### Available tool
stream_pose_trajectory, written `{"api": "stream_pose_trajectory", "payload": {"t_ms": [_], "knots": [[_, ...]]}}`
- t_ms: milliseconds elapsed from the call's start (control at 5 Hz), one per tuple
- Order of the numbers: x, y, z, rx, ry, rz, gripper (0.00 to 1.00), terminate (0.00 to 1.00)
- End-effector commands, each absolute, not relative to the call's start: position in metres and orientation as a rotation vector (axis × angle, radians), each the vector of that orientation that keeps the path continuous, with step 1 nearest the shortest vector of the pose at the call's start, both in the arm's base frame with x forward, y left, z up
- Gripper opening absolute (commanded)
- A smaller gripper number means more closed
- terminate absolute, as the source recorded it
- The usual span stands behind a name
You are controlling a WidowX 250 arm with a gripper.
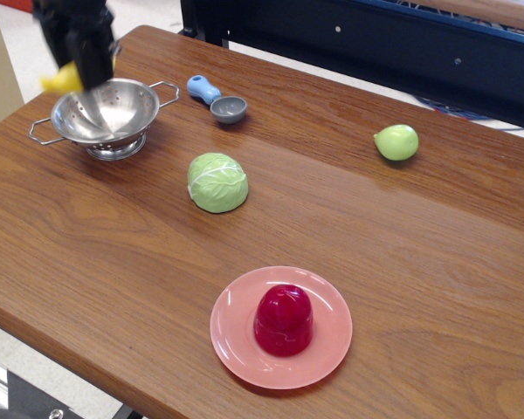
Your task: Take banana out of colander
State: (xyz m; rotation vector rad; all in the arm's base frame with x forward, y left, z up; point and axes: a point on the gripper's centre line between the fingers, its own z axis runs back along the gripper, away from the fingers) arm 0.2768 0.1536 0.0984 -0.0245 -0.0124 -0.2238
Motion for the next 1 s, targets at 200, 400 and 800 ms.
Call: {"api": "stream_pose_trajectory", "payload": {"t_ms": [200,400,800], "knots": [[0.215,0.095,0.052,0.035,-0.023,-0.453,0.00,0.00],[0.218,0.068,0.037,0.033,-0.017,-0.481,0.00,0.00],[0.219,0.046,0.026,0.042,-0.057,-0.437,0.00,0.00]]}}
